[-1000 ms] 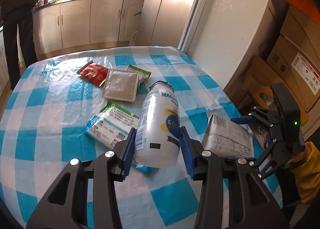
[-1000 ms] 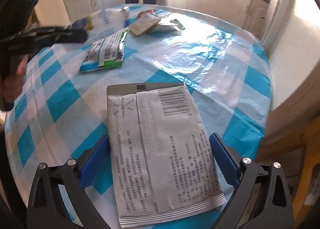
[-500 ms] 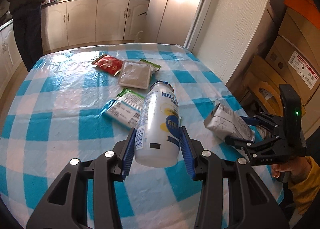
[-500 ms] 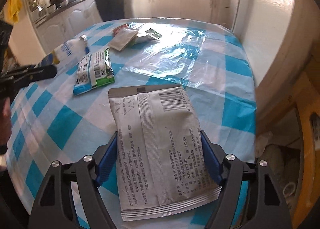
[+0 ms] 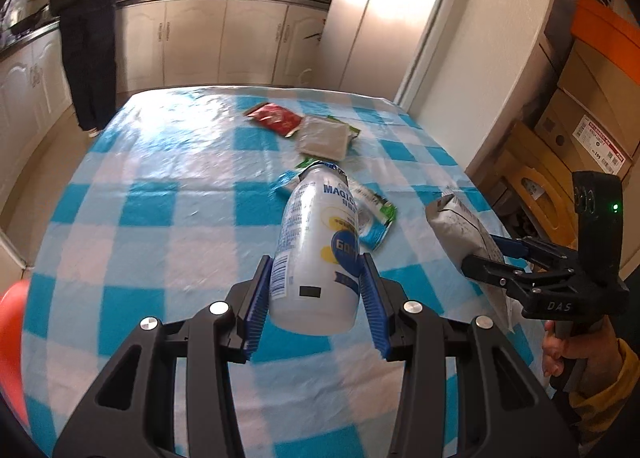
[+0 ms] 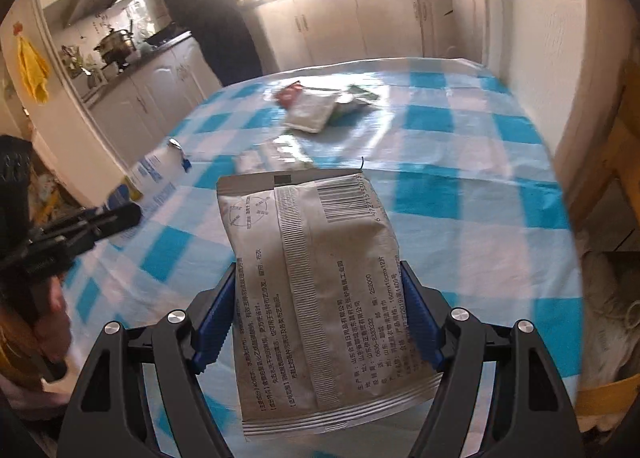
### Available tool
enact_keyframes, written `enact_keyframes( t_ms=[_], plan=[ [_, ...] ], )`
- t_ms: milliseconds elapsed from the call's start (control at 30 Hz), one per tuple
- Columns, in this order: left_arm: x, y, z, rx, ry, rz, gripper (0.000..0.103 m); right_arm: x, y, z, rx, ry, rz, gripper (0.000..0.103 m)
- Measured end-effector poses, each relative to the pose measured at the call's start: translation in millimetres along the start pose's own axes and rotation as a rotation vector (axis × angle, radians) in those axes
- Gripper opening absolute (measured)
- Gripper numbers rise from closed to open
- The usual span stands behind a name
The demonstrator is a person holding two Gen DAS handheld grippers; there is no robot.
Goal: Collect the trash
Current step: 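Lift the bottle and grey packet off the table with both tools, then carry the bottle and grey packet over the red bucket and open both tools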
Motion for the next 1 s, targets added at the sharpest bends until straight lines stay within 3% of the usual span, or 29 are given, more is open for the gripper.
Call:
enact_keyframes(
  t_ms=[233, 533, 900, 1000],
  plan=[
    [-33.8, 17.5, 36.5, -0.067, -0.050, -0.023, 0.045, 13.0, -2.8, 59.0, -0.020, -0.103, 0.024, 0.075],
    [-84.9, 40.6, 106.9, -0.192, -0.158, -0.058, 0.045, 41.5, -15.5, 160.2, -0.157, -0.219, 0.074, 0.075],
    [-134.3, 82.3, 231.7, -0.401, -0.386, -0.052, 0.045, 91.5, -32.3, 293.8, -0.365, -0.355, 0.160, 0.076],
    [-137.3, 93.3, 256.1, -0.453, -0.418, -0.033, 0.045, 108.0, -32.6, 327.8, -0.421, -0.378, 0.182, 0.076]
  ],
)
Point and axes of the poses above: each gripper's, at about its wrist camera, not at the fingertips, and x roughly the way its jaws point, z to its left, y to its underside, the point moved 8 cm from there along x, roughly the way its jaws point, and after that the axes turned 3 degrees about -z, right-handed, at the moved point
